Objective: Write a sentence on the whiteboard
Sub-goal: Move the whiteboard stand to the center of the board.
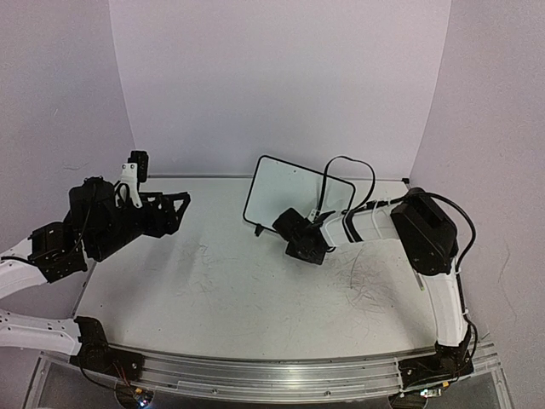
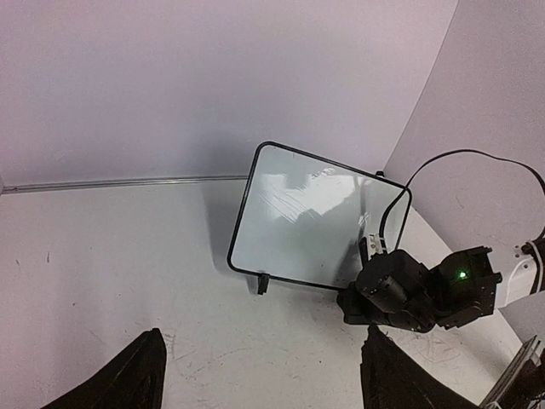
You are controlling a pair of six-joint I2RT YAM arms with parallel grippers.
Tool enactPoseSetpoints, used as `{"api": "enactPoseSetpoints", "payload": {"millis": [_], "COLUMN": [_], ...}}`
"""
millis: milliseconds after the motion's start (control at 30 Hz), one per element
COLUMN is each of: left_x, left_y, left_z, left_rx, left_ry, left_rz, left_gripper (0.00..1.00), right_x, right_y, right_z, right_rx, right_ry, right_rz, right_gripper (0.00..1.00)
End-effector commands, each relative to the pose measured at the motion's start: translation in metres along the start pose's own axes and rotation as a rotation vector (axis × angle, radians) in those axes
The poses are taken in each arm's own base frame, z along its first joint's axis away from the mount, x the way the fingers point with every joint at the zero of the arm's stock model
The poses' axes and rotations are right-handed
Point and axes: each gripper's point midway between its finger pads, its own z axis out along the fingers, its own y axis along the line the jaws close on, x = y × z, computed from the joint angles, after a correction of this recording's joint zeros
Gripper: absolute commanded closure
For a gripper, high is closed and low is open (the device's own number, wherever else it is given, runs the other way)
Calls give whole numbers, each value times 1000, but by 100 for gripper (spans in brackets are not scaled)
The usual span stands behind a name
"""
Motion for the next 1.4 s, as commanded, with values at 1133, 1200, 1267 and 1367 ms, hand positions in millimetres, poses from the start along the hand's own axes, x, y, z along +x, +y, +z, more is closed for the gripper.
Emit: {"api": "enactPoseSetpoints", "payload": {"millis": [1133, 1200, 1267, 1367], "left_x": [-37, -35, -31, -28], "left_y": [-26, -28, -29, -29], "left_z": [65, 68, 72, 74], "left_rx": [-117, -113, -113, -113], "left_ry": [-58, -51, -40, -34], "left_rz": [67, 71, 74, 68], "left_gripper": [20, 20, 20, 20], "right_x": [75, 72, 70, 66], "right_y": [-39, -43, -46, -50], "right_z": [-98, -97, -96, -96], "right_rx": [-487, -465, -447, -419], "right_ry": [-90, -105, -113, -124], "right_rz": [-719, -719, -713, -694], "right_gripper": [100, 100, 100, 100]}}
